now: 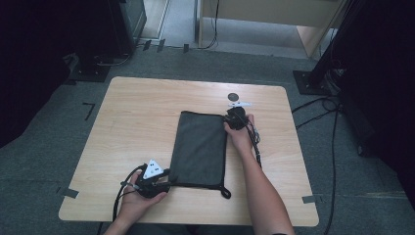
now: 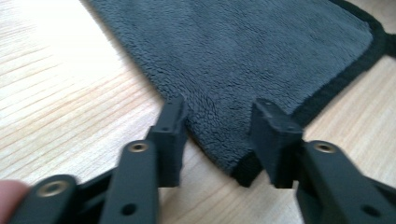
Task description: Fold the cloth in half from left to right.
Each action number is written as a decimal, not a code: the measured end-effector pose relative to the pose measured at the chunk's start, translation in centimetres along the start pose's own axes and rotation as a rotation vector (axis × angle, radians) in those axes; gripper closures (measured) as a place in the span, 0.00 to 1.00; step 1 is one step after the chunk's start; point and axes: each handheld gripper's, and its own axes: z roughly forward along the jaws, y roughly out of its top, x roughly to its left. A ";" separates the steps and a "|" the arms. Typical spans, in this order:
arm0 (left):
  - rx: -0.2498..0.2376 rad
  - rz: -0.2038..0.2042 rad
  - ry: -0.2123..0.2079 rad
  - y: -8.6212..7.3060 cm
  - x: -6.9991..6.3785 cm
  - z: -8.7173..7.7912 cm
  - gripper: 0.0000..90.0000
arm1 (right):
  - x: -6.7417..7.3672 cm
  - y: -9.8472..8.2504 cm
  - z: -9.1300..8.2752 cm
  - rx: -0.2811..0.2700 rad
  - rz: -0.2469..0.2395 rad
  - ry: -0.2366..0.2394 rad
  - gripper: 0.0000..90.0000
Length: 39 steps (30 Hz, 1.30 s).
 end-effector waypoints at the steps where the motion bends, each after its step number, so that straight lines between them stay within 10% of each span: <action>1: 0.000 0.020 -0.007 -0.1 -0.1 -0.1 0.71 | -0.4 0.1 0.0 -0.009 0.066 0.019 0.94; 10: -0.020 0.045 -0.003 -0.4 -0.2 -0.8 0.94 | -0.3 1.5 -0.2 -0.062 0.051 0.074 0.94; 16: -0.014 0.014 0.003 -0.5 0.0 -1.0 0.92 | -0.3 1.0 0.7 0.019 0.035 0.018 0.90; 18: -0.005 0.001 0.007 -0.5 0.2 -0.9 0.87 | -0.8 0.7 0.5 -0.025 0.048 0.016 0.73; 24: -0.011 -0.063 -0.015 -0.5 0.8 -0.9 0.71 | -1.2 -0.2 -1.8 -0.093 0.083 0.048 0.66; 39: -0.014 -0.018 0.018 -0.5 0.4 -1.3 0.65 | 5.6 -12.5 -12.9 0.040 -0.060 0.208 0.67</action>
